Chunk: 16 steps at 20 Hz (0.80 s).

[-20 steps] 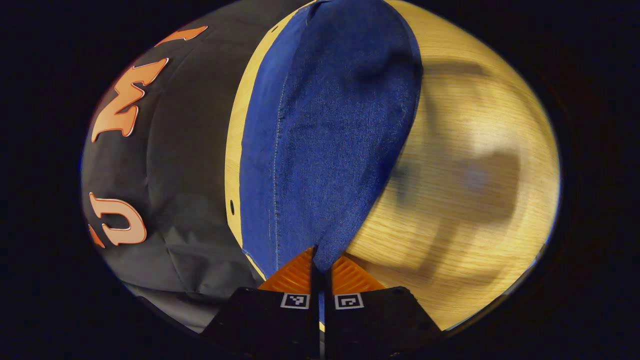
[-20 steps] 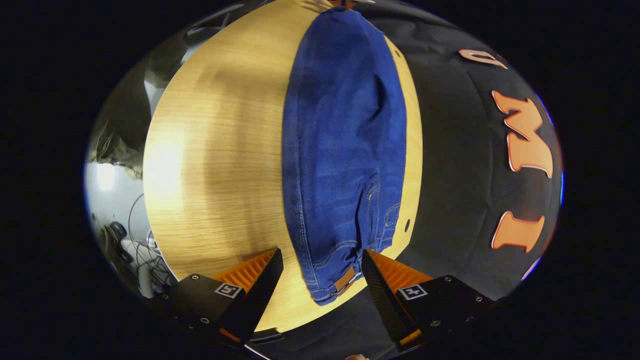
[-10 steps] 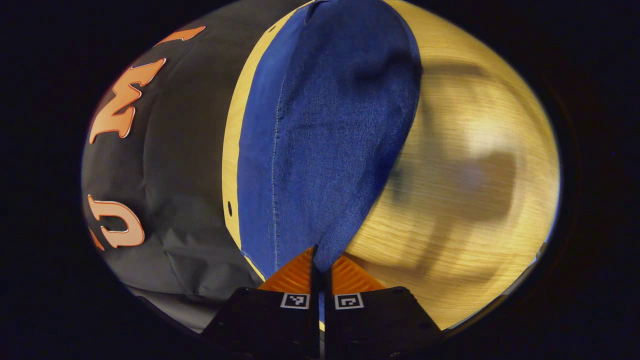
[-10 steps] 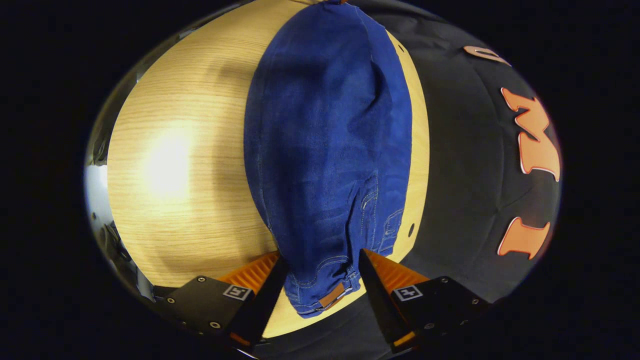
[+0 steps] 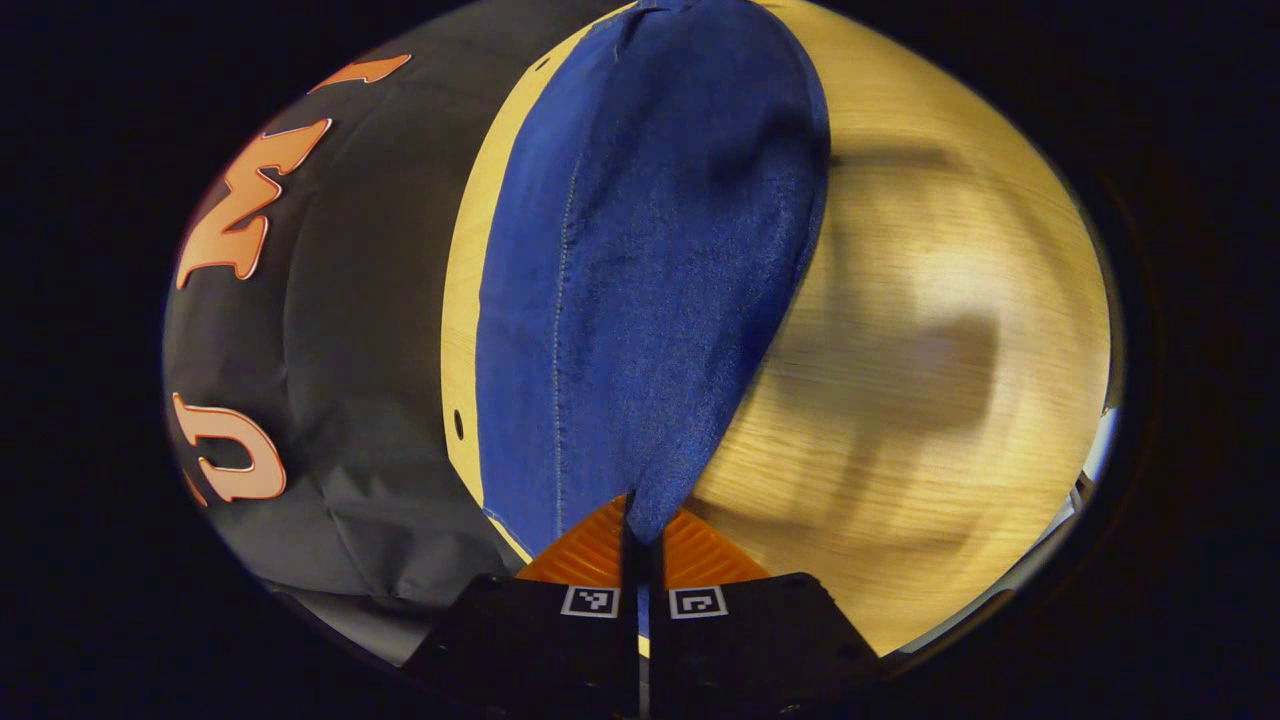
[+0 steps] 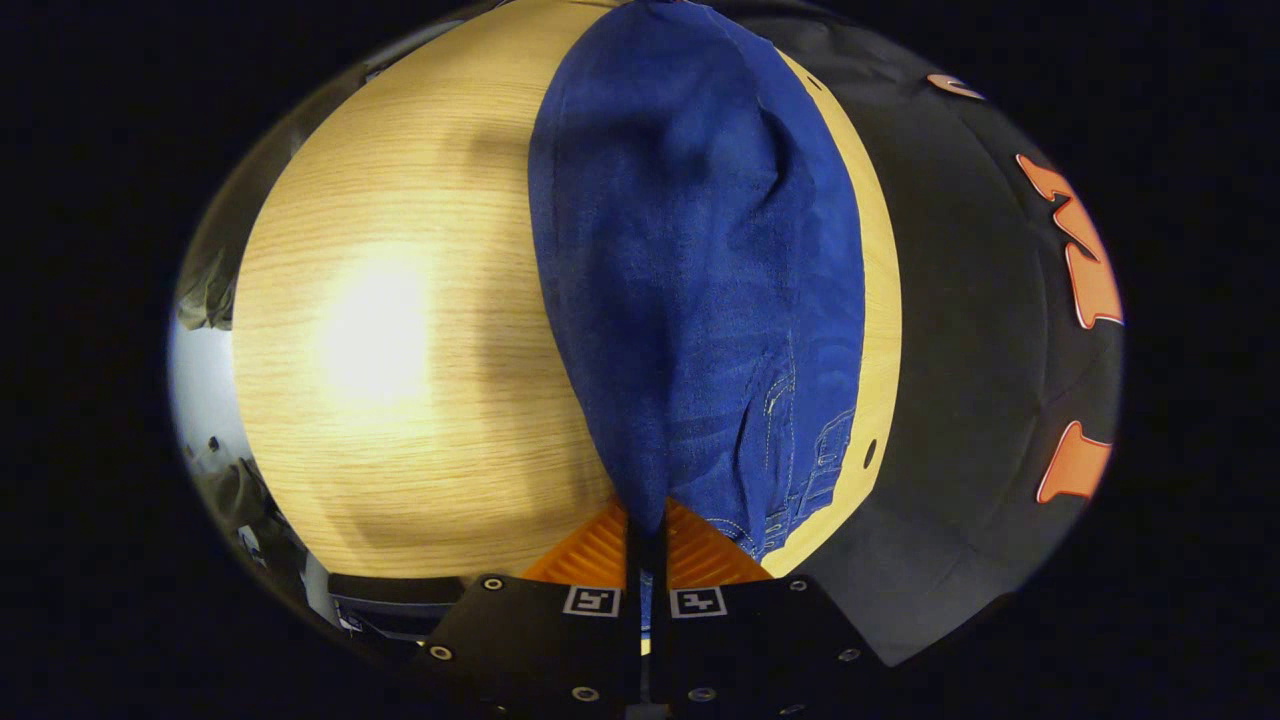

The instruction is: Grasp the waist and the cuffs of the jeans and fold them to make the two legs overlap; first hold the waist and fold one-third of the jeans toward the cuffs, then hold the cuffs and fold the remaining one-third in the same direction to finish folding.

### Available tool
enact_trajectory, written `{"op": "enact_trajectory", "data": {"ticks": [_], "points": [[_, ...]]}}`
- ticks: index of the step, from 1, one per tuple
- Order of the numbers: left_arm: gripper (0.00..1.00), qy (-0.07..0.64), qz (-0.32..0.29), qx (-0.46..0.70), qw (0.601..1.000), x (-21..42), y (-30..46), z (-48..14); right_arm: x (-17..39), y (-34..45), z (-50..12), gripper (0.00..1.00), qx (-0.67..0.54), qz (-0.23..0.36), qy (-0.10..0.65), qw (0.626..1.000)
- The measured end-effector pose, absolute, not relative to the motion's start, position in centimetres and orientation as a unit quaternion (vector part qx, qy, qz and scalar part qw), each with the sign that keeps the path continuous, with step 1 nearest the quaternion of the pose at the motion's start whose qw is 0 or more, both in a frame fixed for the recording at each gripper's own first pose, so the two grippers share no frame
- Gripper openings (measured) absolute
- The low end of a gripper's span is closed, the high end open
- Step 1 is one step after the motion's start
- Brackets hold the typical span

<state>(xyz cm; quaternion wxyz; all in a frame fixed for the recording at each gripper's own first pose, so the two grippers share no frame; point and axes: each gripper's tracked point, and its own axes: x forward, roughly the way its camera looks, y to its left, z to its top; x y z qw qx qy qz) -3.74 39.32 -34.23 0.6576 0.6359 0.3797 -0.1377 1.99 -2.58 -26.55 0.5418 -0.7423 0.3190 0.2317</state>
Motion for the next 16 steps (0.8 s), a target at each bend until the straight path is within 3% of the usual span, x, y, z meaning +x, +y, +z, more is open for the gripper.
{"op": "enact_trajectory", "data": {"ticks": [9, 16], "points": [[0.04, 0.395, -0.155, 0.617, 0.663, -3.9, 38.2, -30.2, 3.2, -0.6, -19.7, 0.04, -0.668, 0.252, 0.328, 0.618], [0.04, 0.415, -0.242, 0.596, 0.643, 0.0, 38.9, -27.7, 7.2, 1.1, -16.1, 0.04, -0.593, 0.244, 0.377, 0.668]]}}
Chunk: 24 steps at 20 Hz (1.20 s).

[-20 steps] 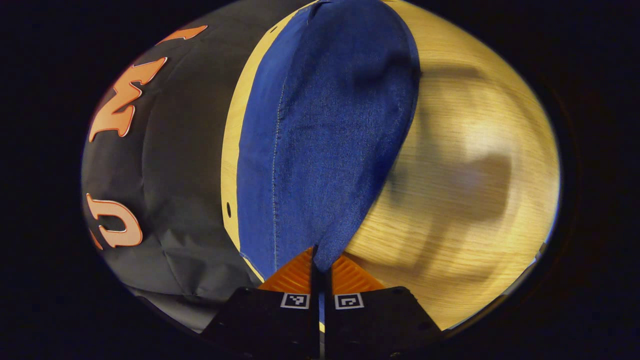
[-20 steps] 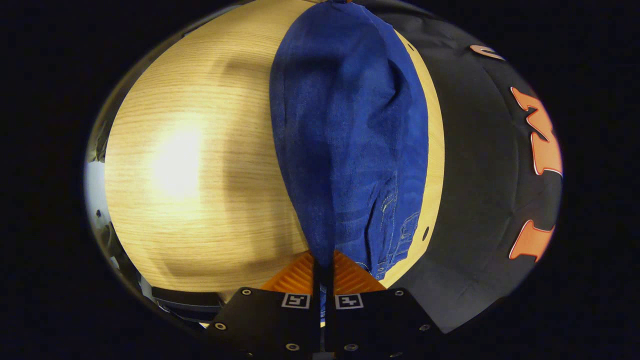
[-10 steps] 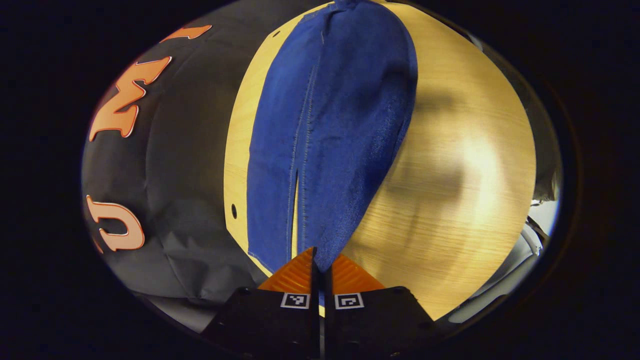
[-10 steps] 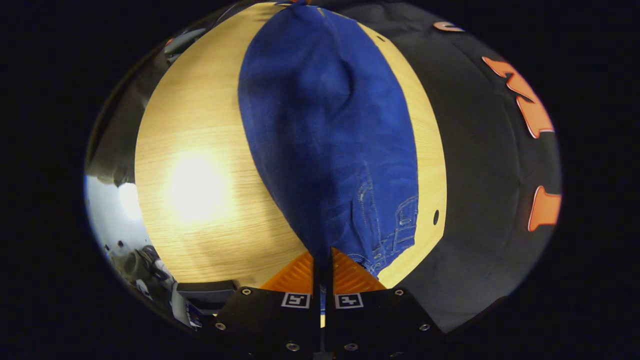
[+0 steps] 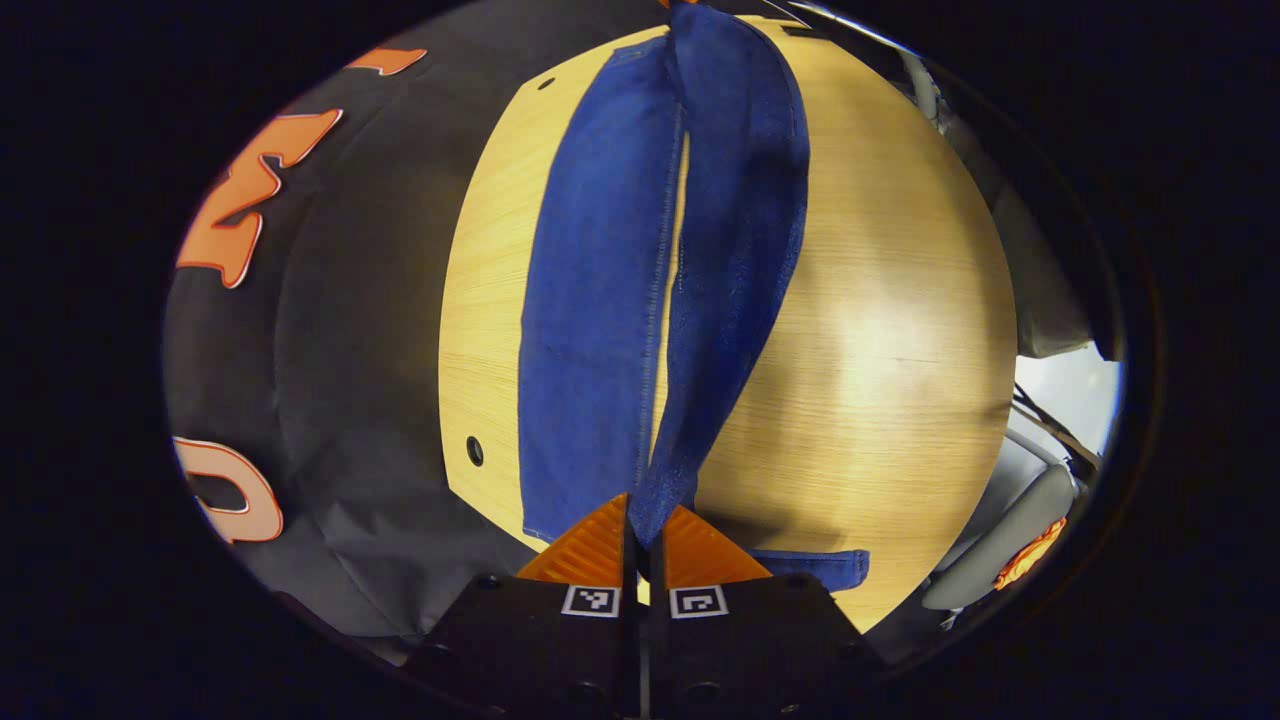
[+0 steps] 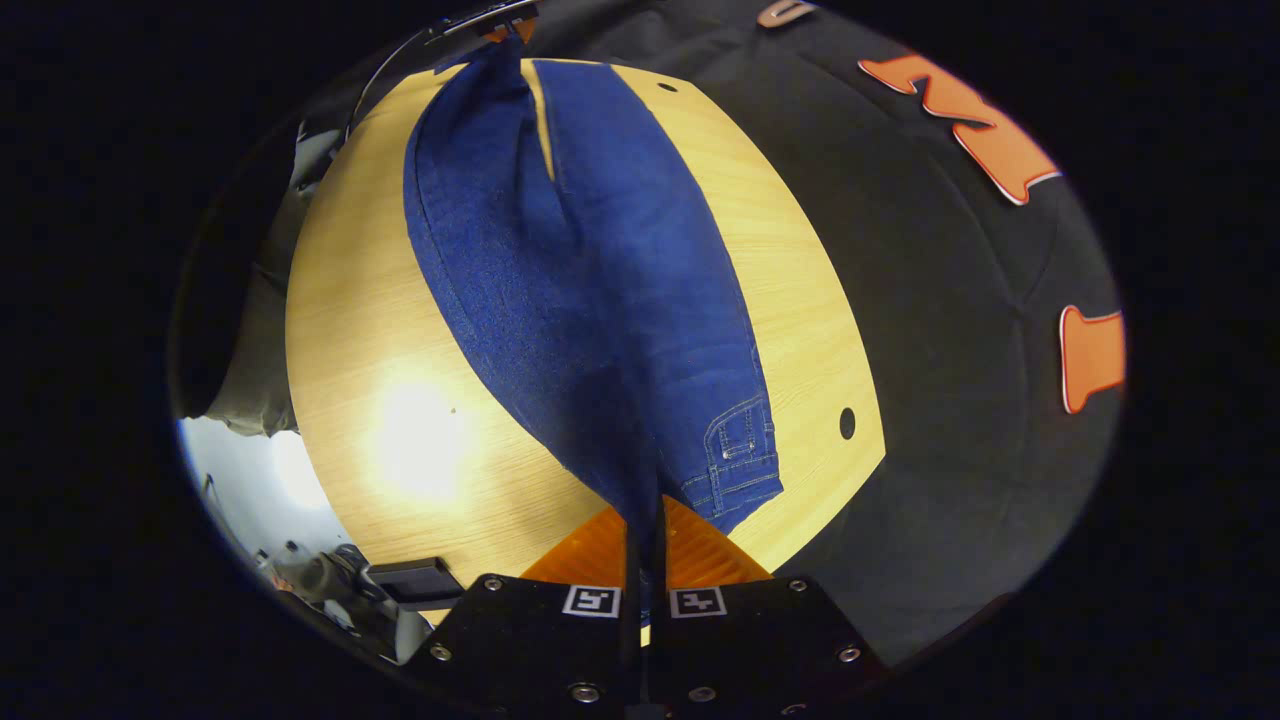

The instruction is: Grasp the waist and the cuffs of the jeans and fold them to make the two legs overlap; first hold the waist and fold one-third of the jeans toward the cuffs, then hold the cuffs and fold the remaining one-third in the same direction to finish folding.

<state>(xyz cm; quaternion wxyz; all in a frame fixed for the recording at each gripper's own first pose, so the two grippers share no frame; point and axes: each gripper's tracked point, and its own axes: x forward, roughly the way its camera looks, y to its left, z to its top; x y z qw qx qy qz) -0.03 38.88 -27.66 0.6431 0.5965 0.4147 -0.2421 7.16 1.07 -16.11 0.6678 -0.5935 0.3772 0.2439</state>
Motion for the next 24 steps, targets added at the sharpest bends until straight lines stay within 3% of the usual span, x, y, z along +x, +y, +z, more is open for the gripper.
{"op": "enact_trajectory", "data": {"ticks": [6, 14, 18, 20, 21, 24], "points": [[0.04, 0.44, -0.313, 0.579, 0.611, 5.9, 40.0, -29.3, 12.1, 2.0, -15.9, 0.04, -0.512, 0.229, 0.451, 0.694], [0.04, 0.481, -0.374, 0.56, 0.561, 12.6, 41.1, -34.5, 21.0, 1.4, -20.3, 0.04, -0.432, 0.153, 0.514, 0.725], [0.05, 0.502, -0.405, 0.549, 0.531, 14.1, 42.5, -36.2, 22.6, 0.5, -22.9, 0.04, -0.424, 0.135, 0.534, 0.719], [0.08, 0.504, -0.412, 0.533, 0.539, 15.2, 42.1, -36.2, 23.0, 0.2, -23.8, 0.04, -0.424, 0.123, 0.542, 0.715], [0.18, 0.5, -0.401, 0.529, 0.556, 16.2, 42.1, -36.1, 23.3, 0.2, -24.0, 0.04, -0.422, 0.117, 0.542, 0.717], [1.0, 0.509, -0.365, 0.472, 0.621, 18.4, 43.2, -36.2, 23.5, 0.1, -24.2, 0.04, -0.412, 0.106, 0.542, 0.725]]}}
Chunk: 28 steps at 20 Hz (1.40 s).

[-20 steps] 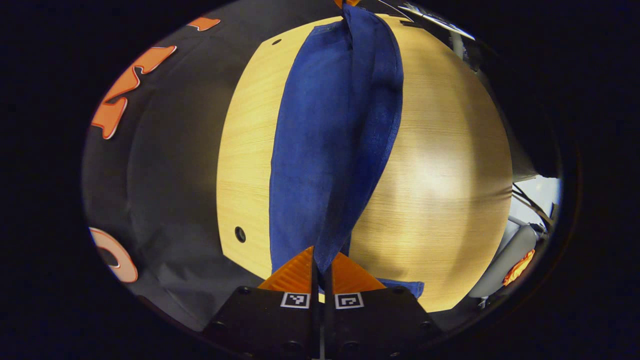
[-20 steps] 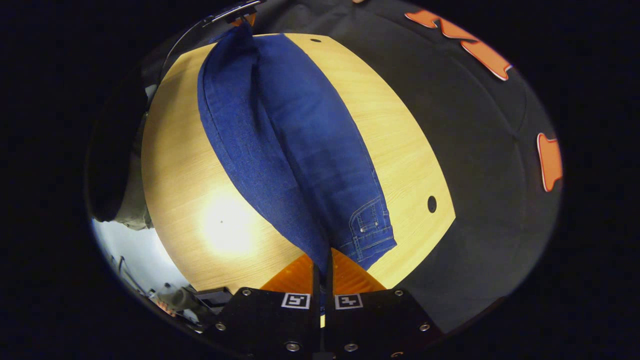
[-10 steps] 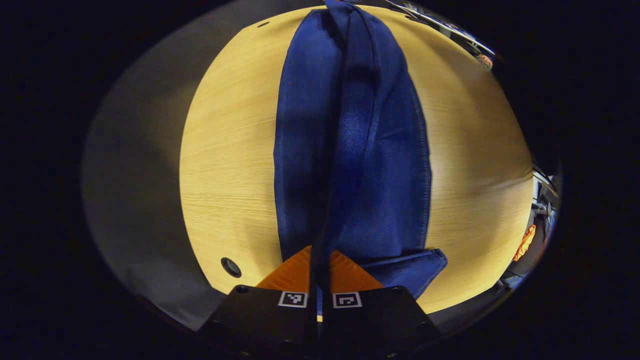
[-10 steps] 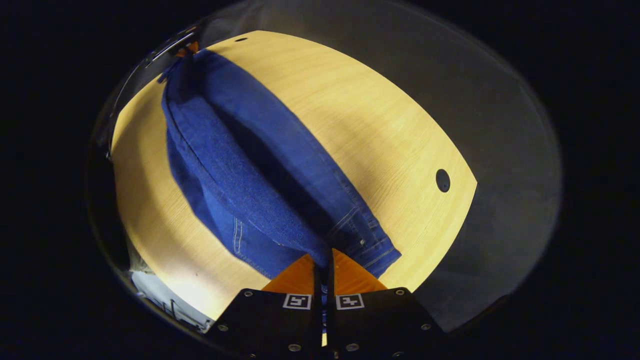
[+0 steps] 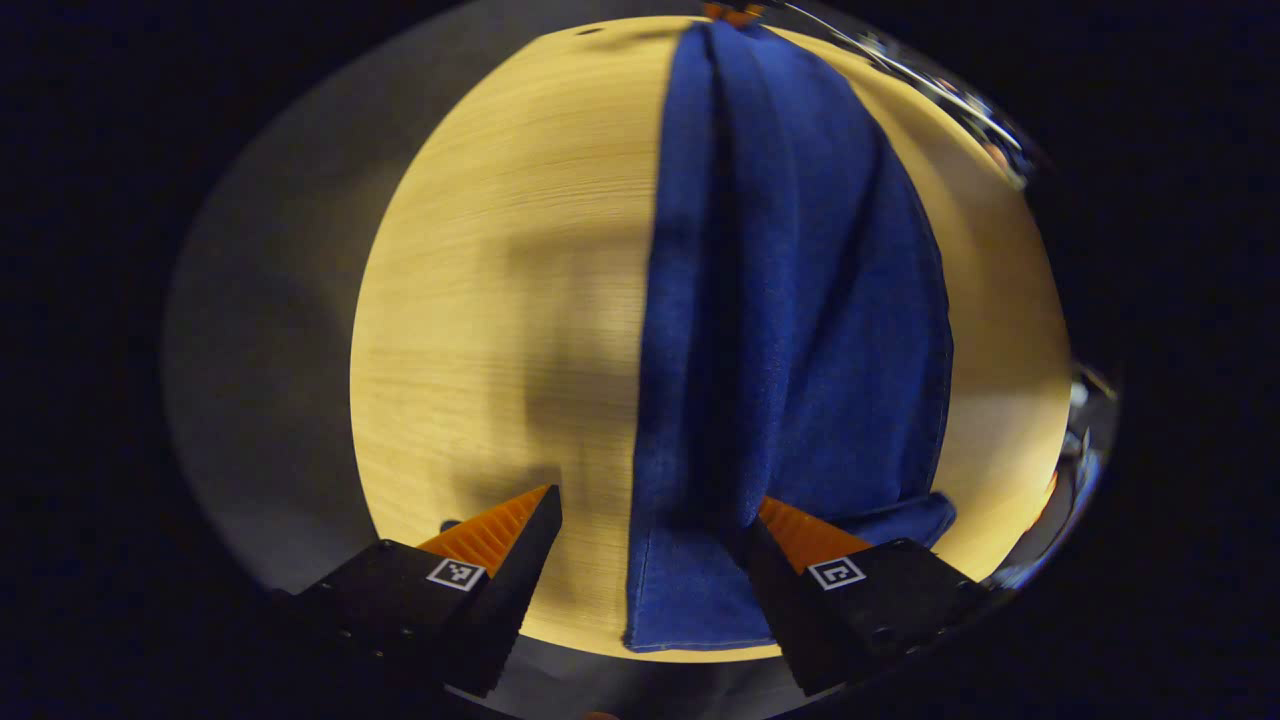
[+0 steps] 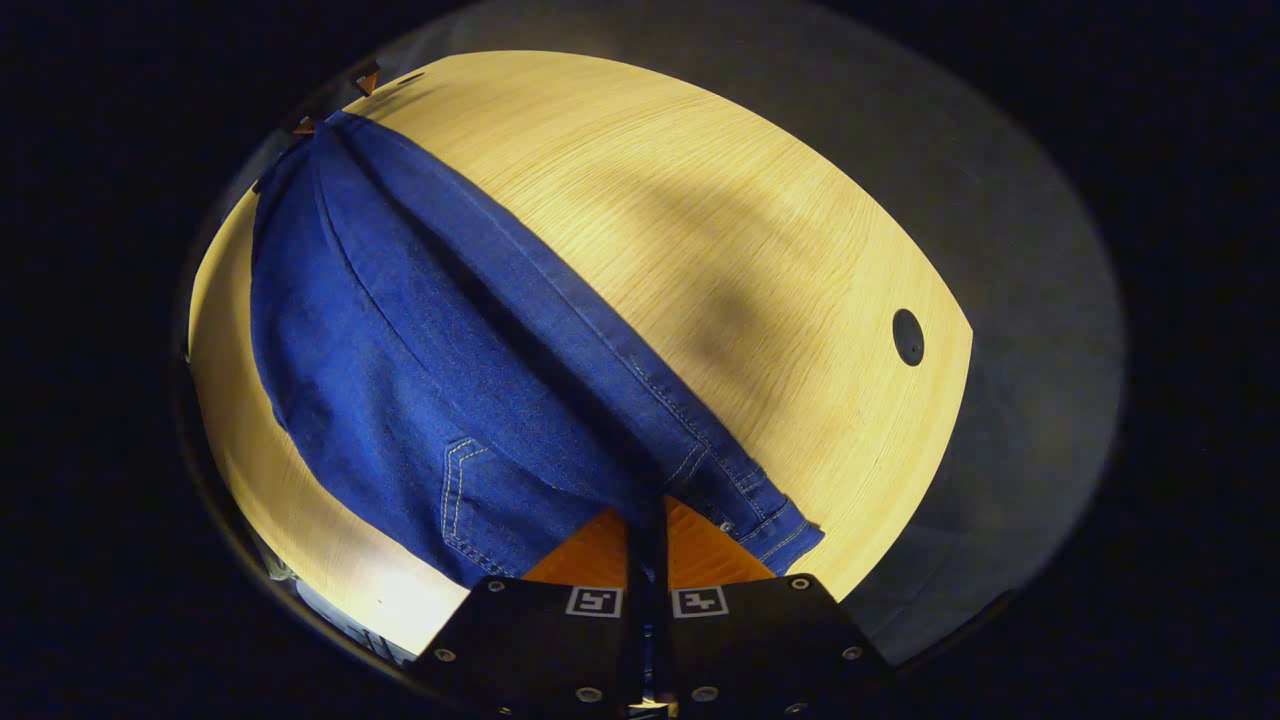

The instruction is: Grasp the waist and the cuffs of the jeans and fold them to make the two legs overlap; first hold the waist and fold one-third of the jeans toward the cuffs, then hold the cuffs and fold the remaining one-third in the same direction to finish folding.

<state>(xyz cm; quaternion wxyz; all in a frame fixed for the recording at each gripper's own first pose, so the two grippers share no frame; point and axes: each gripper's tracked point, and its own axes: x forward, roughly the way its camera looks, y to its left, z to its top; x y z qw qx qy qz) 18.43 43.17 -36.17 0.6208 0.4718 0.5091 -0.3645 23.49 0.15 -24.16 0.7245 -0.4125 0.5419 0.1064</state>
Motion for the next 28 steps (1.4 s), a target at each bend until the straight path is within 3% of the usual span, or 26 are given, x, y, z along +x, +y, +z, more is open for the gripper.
{"op": "enact_trajectory", "data": {"ticks": [2, 5, 9, 11, 15, 18, 22, 24, 28], "points": [[1.0, 0.508, -0.345, 0.442, 0.654, 18.4, 42.9, -36.7, 23.4, 0.2, -24.0, 0.04, -0.399, 0.093, 0.545, 0.732], [1.0, 0.503, -0.331, 0.433, 0.671, 18.9, 42.7, -36.7, 24.4, -0.7, -22.3, 0.2, -0.4, 0.051, 0.528, 0.748], [1.0, 0.512, -0.334, 0.423, 0.669, 18.5, 41.5, -36.3, 26.0, 1.3, -16.2, 1.0, -0.369, 0.013, 0.46, 0.807], [1.0, 0.502, -0.347, 0.446, 0.654, 18.2, 40.1, -35.0, 25.8, 2.1, -13.2, 0.99, -0.352, -0.008, 0.44, 0.826], [1.0, 0.475, -0.313, 0.472, 0.673, 19.6, 39.1, -32.0, 23.5, 3.0, -8.7, 0.99, -0.303, -0.027, 0.399, 0.865], [1.0, 0.417, -0.262, 0.418, 0.763, 20.7, 37.8, -29.6, 21.5, 4.1, -6.3, 0.99, -0.219, -0.03, 0.364, 0.905], [1.0, 0.3, -0.159, 0.257, 0.905, 20.2, 32.3, -24.3, 19.9, 0.9, -5.4, 0.99, -0.074, -0.055, 0.307, 0.947], [0.99, 0.242, -0.101, 0.221, 0.939, 19.2, 31.3, -21.1, 18.6, -0.9, -4.8, 0.99, -0.01, -0.072, 0.286, 0.956], [1.0, 0.168, -0.028, 0.207, 0.963, 14.1, 27.8, -17.7, 16.4, -3.3, -4.2, 0.99, 0.056, -0.084, 0.264, 0.959]]}}
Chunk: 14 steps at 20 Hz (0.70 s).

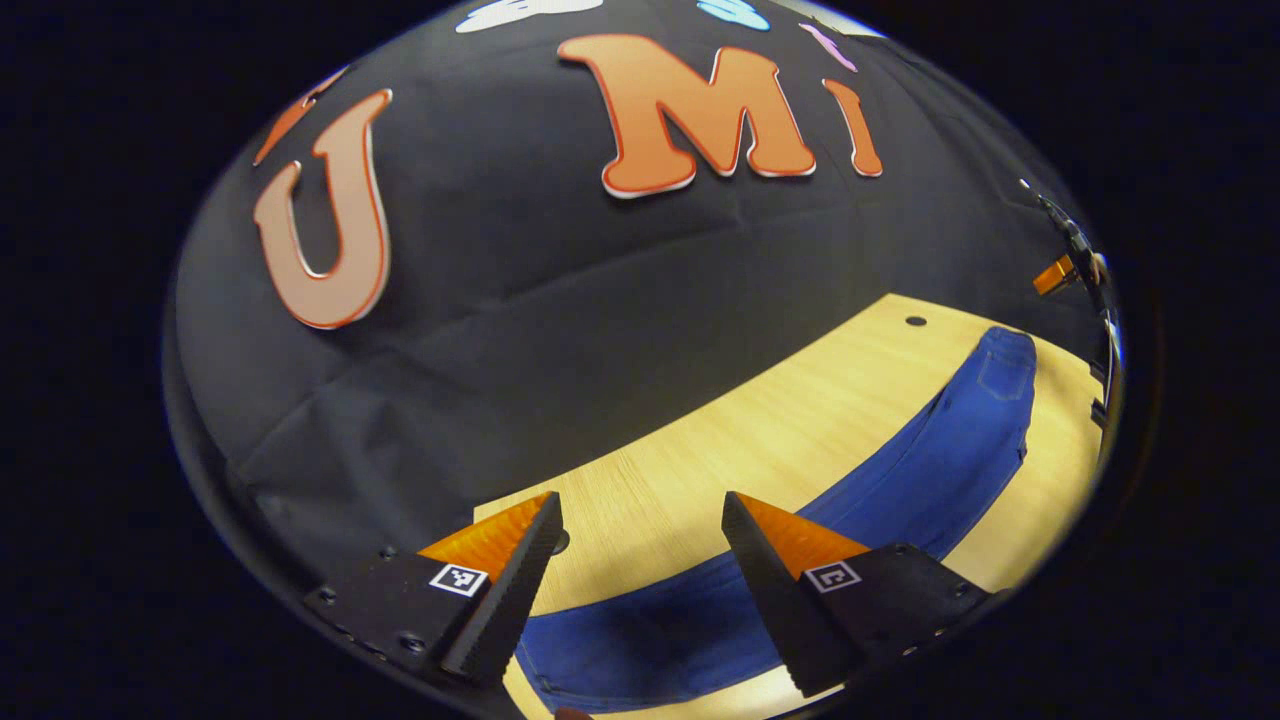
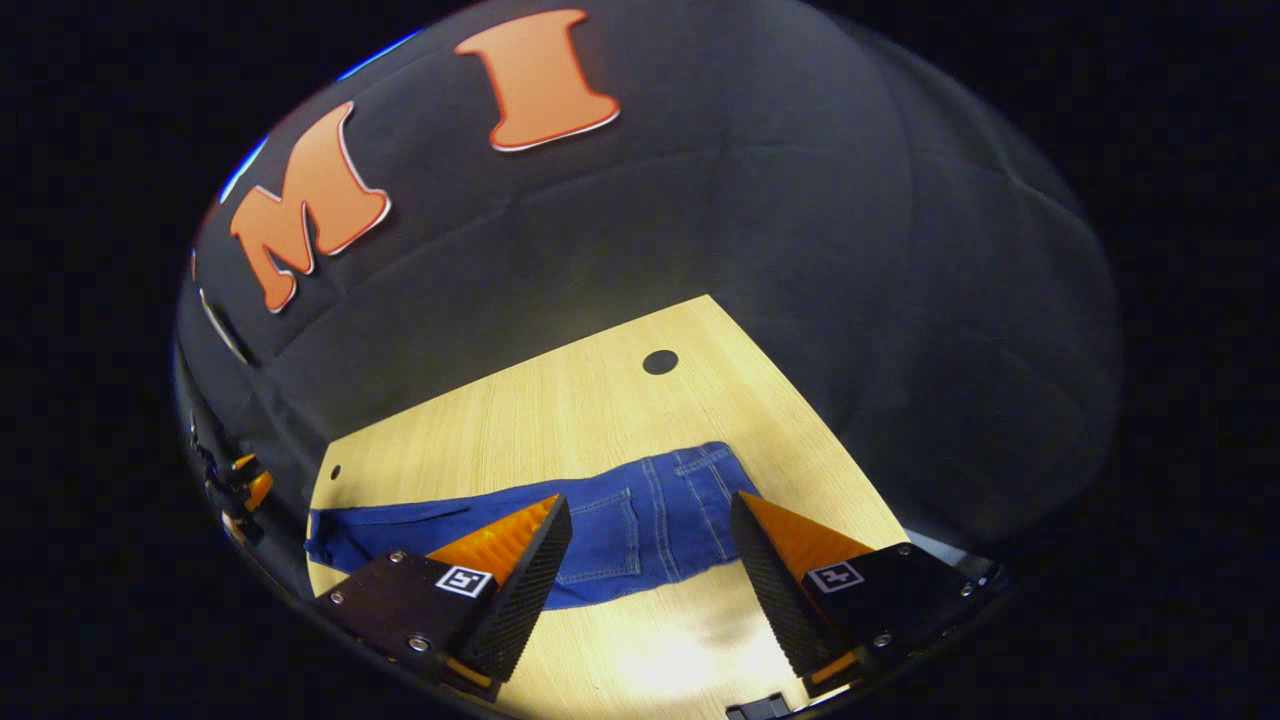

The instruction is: Grasp the waist and the cuffs of the jeans and fold them to make the two legs overlap; first hold the waist and fold one-third of the jeans toward the cuffs, then hold the cuffs and fold the remaining one-third in the same direction to finish folding.

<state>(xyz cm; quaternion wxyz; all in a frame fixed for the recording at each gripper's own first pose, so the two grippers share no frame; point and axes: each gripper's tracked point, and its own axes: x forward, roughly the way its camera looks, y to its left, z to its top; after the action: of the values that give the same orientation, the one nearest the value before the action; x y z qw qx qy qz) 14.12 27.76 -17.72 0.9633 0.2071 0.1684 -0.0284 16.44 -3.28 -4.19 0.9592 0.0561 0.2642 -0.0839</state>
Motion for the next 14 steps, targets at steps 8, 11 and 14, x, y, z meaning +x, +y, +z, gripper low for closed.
{"op": "enact_trajectory", "data": {"ticks": [8, 11, 14], "points": [[0.98, 0.103, 0.01, 0.13, 0.986, 4.2, 15.2, -15.4, 14.1, -4.4, -6.7, 0.98, 0.156, -0.067, 0.232, 0.958], [1.0, 0.119, -0.008, 0.106, 0.987, 1.9, 10.9, -16.9, 15.8, -4.7, -9.3, 0.98, 0.247, -0.078, 0.238, 0.936], [1.0, 0.123, 0.009, 0.124, 0.985, -0.2, 9.6, -17.0, 17.4, -7.6, -11.4, 0.98, 0.319, -0.123, 0.233, 0.911]]}}
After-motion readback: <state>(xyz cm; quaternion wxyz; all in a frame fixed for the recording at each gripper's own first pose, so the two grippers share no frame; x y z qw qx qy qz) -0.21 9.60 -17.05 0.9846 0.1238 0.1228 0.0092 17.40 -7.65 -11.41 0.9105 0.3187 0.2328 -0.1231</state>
